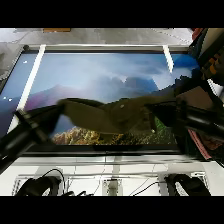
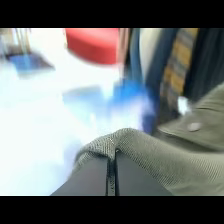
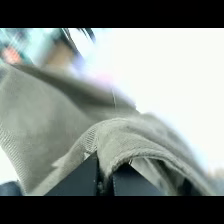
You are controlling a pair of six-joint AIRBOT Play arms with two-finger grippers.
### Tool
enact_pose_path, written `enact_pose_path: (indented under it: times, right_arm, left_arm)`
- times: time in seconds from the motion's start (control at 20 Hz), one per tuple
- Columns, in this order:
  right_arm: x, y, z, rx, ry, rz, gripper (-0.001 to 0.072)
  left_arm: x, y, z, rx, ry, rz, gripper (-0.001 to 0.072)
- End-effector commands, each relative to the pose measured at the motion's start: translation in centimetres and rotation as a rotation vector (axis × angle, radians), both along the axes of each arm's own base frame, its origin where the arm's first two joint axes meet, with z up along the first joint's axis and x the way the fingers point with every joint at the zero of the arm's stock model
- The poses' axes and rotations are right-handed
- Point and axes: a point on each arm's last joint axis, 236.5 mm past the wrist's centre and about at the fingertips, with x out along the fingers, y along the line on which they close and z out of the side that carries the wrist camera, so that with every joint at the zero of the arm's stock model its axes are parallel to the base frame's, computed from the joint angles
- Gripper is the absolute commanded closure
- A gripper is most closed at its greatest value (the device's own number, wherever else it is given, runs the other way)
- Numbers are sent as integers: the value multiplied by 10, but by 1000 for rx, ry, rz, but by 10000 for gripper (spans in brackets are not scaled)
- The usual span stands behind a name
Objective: Fold the clothes and pants, and hang the long-sleeved shirts on hangers.
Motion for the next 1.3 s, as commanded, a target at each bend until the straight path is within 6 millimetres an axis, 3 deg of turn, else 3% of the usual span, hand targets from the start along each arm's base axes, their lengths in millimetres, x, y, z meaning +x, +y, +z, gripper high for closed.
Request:
enact_pose_path:
  times: [0.0,0.05,0.1,0.2,0.4,0.5,0.55,0.65,0.75,0.8,0.95,1.05,1.25]
  right_arm:
    - [-35,-18,85,249,-126,-107,666]
    - [-29,-22,85,264,-103,-136,666]
    - [-12,-23,69,243,-38,-164,666]
    - [29,-16,10,187,176,-193,666]
    - [118,-15,-130,104,519,-310,665]
    - [161,-23,-185,89,611,-408,665]
    - [179,-30,-209,81,640,-461,665]
    - [197,-42,-246,53,685,-525,665]
    - [194,-55,-274,-51,712,-524,665]
    - [185,-59,-284,-119,727,-500,665]
    - [136,-75,-311,-328,864,-369,664]
    - [110,-102,-334,-508,916,-340,665]
    - [97,-118,-349,-605,929,-339,664]
  left_arm:
    - [-40,35,59,-113,-214,72,680]
    - [-36,35,57,-111,-208,74,681]
    - [-25,30,48,-101,-171,73,681]
    - [20,11,2,-101,25,64,681]
    - [123,-30,-152,-84,554,120,680]
    - [161,-37,-208,-143,707,188,680]
    - [172,-39,-223,-133,737,206,679]
    - [186,-43,-234,-111,756,217,680]
    - [182,-48,-236,-100,778,194,679]
    - [169,-56,-243,-72,828,150,679]
    - [103,-82,-280,74,1070,-52,680]
    - [72,-89,-297,141,1187,-136,680]
    - [51,-85,-339,188,1335,-141,679]
